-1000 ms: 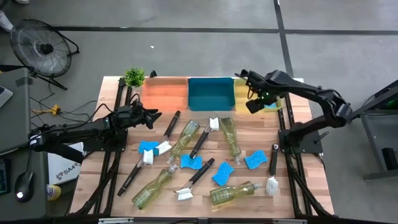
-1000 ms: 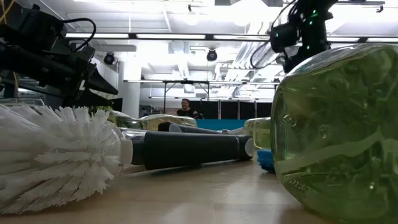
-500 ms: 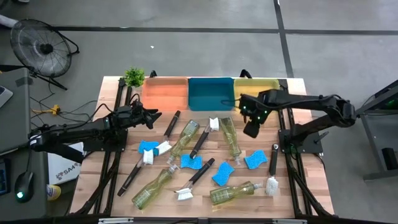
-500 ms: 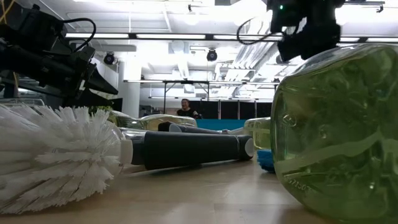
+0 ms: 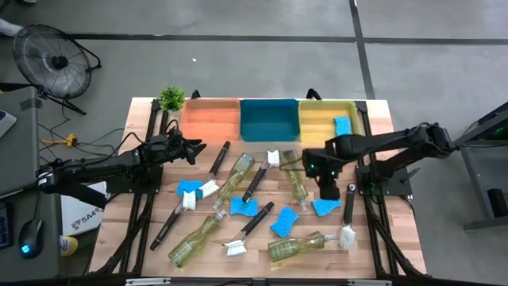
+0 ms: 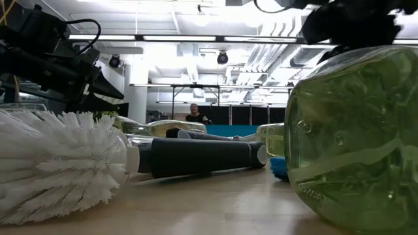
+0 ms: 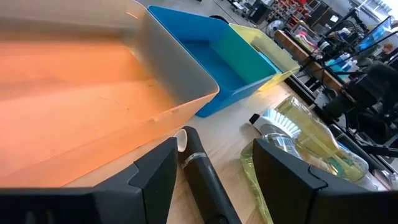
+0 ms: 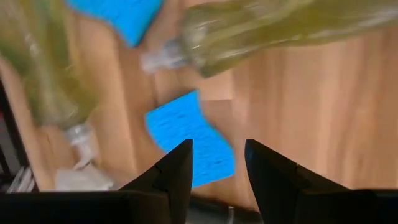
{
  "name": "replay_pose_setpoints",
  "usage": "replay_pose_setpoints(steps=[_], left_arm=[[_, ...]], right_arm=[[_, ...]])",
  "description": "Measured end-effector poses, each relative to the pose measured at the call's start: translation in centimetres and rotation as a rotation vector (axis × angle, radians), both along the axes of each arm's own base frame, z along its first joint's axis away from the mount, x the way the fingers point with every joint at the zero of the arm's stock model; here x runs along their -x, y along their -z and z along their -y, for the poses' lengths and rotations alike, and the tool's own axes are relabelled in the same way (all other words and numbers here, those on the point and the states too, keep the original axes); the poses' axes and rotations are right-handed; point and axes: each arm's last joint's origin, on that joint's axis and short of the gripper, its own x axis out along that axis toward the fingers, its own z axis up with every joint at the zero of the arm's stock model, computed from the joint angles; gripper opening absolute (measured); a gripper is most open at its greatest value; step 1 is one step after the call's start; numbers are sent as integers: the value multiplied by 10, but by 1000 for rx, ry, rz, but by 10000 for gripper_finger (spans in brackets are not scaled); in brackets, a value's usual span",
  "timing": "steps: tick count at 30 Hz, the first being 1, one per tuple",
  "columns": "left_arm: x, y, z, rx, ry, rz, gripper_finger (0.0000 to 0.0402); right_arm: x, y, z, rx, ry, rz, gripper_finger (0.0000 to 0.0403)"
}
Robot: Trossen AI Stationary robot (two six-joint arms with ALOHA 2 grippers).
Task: Pick & Place Kitchen Sink Supplies
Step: Put the blue sponge into the yellow bin
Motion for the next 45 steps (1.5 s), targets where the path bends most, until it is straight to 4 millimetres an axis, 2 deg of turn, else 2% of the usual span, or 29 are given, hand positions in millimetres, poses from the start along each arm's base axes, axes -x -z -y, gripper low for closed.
replay_pose_setpoints(steps=[7, 15, 19, 25, 29, 34, 45], left_arm=[[0, 0, 0, 0, -1, 0, 205], [0, 0, 0, 0, 0, 0, 205], [0, 0, 0, 0, -1, 0, 205], [0, 0, 0, 0, 0, 0, 205], [0, 0, 0, 0, 0, 0, 205], [0, 0, 0, 0, -1, 0, 205], [0, 0, 0, 0, 0, 0, 205]], right_arm=[[-1, 8, -26, -111, -173, -50, 139], [-14, 31, -44, -137, -228, -133, 139], [-19, 40, -44, -131, -248, -130, 139], [-14, 70, -44, -147, -309, -57, 139], [-13, 74, -40, -38, -290, -47, 139], [-13, 75, -38, 32, -363, -22, 139], [-8, 95, -34, 28, -418, 32, 139]])
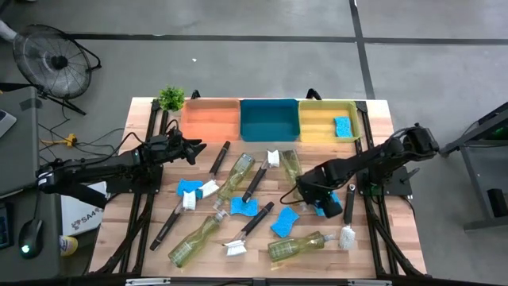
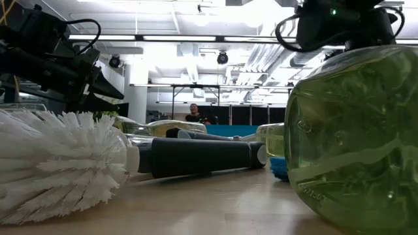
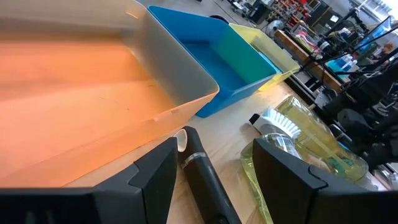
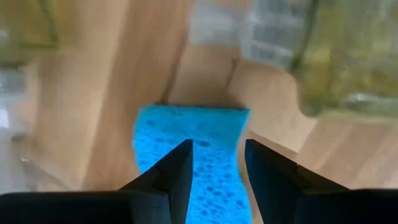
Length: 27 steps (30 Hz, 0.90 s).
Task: Pick & Place Kitchen Sink Supplies
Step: Put the blue sponge into the yellow bin
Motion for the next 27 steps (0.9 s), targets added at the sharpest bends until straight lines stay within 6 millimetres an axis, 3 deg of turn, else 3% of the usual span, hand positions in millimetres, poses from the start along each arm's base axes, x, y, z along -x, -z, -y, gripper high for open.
replay_pose_setpoints(steps=[12, 23, 27], left_arm=[[0, 0, 0, 0, 0, 0, 205], [0, 0, 0, 0, 0, 1, 205], [0, 0, 0, 0, 0, 0, 205]], right_arm=[[3, 11, 1, -17, 8, 24, 130], [3, 11, 1, -11, 10, 25, 14], [3, 10, 1, -10, 37, 21, 7]])
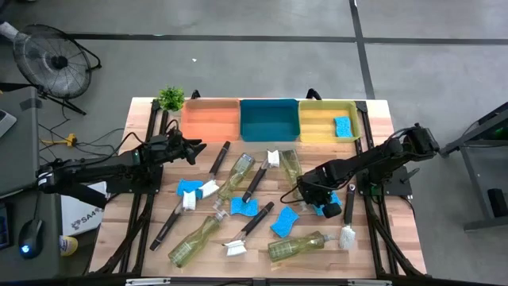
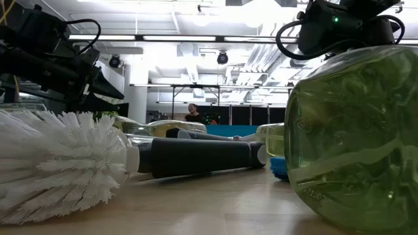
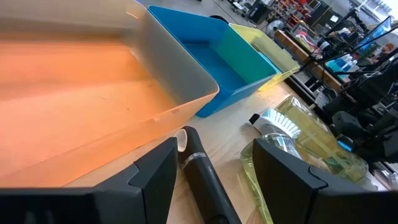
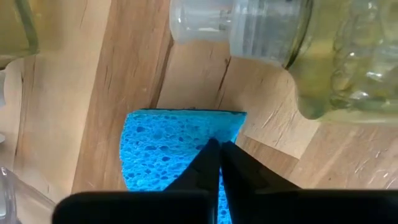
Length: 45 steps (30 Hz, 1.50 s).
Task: Pick & Place Kitchen Sink Supplies
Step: Put the blue sponge into the yellow bin
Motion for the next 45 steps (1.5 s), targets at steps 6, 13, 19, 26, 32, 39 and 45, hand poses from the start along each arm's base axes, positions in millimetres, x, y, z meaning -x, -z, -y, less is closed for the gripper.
replay_pose_setpoints(steps=[6, 13, 19, 26, 32, 39, 45], left_arm=[[0, 0, 0, 0, -1, 0, 205], [0, 0, 0, 0, 0, -1, 205], [0, 0, 0, 0, 0, 0, 205], [0, 0, 0, 0, 0, 0, 205], [0, 0, 0, 0, 0, 0, 205], [0, 0, 0, 0, 0, 0, 205], [0, 0, 0, 0, 0, 0, 205]], right_arm=[[-6, -20, 6, 46, 175, 51, 3], [1, -75, 26, 169, 431, 162, 1], [14, -125, 51, 246, 657, 295, 1], [32, -151, 81, 287, 901, 391, 0], [43, -154, 115, 306, 1076, 381, 0], [56, -143, 171, 357, 1315, 296, 0], [70, -125, 219, 295, 1576, 211, 0]])
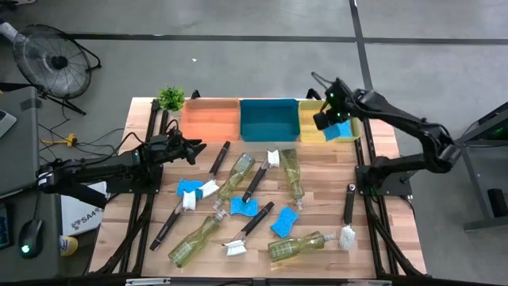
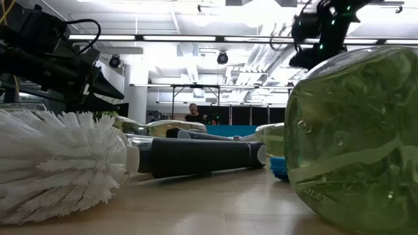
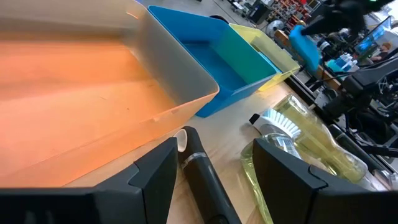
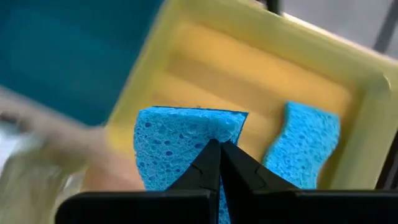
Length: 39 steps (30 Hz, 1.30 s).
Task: Pick & Place Kitchen Sink Supplies
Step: Put the blue sponge into the yellow bin
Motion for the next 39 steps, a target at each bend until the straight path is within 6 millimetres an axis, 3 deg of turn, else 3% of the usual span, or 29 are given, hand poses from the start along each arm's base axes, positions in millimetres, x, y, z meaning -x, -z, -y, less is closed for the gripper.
replay_pose_setpoints(steps=[6, 13, 23, 33, 39], left_arm=[[0, 0, 0, 0, 0, 0, 205], [0, 0, 0, 0, 0, 0, 205], [0, 0, 0, 0, 0, 0, 205], [0, 0, 0, 0, 0, 0, 205], [0, 0, 0, 0, 0, 0, 205]], right_arm=[[16, 24, 38, -61, 231, -48, 0], [20, 52, 71, -96, 373, -44, 0], [22, 77, 76, -188, 426, -160, 0], [21, 78, 77, -181, 445, -156, 2], [22, 78, 75, -206, 440, -158, 37]])
